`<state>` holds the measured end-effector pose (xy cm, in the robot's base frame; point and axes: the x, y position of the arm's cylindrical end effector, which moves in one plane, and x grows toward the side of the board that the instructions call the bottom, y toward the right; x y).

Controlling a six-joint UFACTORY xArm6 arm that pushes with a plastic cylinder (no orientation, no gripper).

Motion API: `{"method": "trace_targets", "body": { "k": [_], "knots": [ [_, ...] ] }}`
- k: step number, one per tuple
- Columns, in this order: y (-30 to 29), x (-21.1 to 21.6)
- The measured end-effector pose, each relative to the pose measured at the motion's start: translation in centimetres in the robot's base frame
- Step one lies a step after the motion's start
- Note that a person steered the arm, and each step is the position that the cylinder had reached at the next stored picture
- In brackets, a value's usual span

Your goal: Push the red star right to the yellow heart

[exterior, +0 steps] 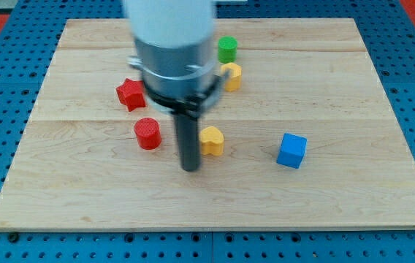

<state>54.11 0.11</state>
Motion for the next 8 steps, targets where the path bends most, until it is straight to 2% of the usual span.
{"method": "trace_targets", "body": {
  "k": [1, 2, 5, 7, 8],
  "knots": [
    [7.8, 1.9],
    [12.1, -0.6],
    [14.9, -8.4],
    [11.1, -14.2],
    [4.5, -16.6]
  ]
}}
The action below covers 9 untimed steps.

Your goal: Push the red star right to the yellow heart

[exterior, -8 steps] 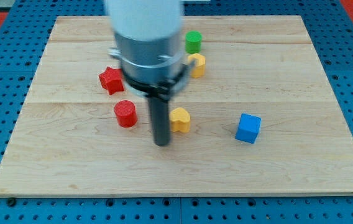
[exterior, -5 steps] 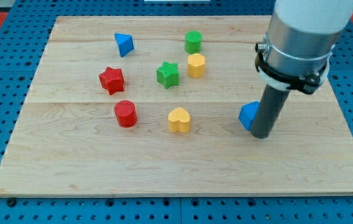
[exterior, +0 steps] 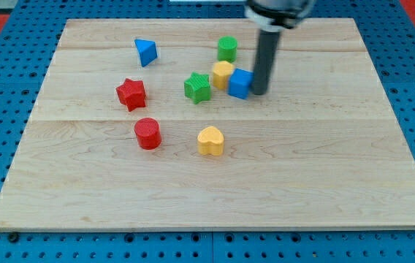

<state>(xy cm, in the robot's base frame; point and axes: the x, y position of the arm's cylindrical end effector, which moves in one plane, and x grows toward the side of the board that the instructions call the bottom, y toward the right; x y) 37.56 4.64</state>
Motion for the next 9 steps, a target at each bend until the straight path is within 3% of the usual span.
{"method": "trace_targets", "body": {
  "k": [1, 2, 3, 4, 5, 7, 9],
  "knots": [
    [-6.9, -2.3],
    [-7.8, -5.3],
    [-11.5, -5.7],
    [-18.5, -2.3],
    [-20.6, 0.0],
    [-2.8, 4.0],
    [-16.3, 1.0]
  ]
}}
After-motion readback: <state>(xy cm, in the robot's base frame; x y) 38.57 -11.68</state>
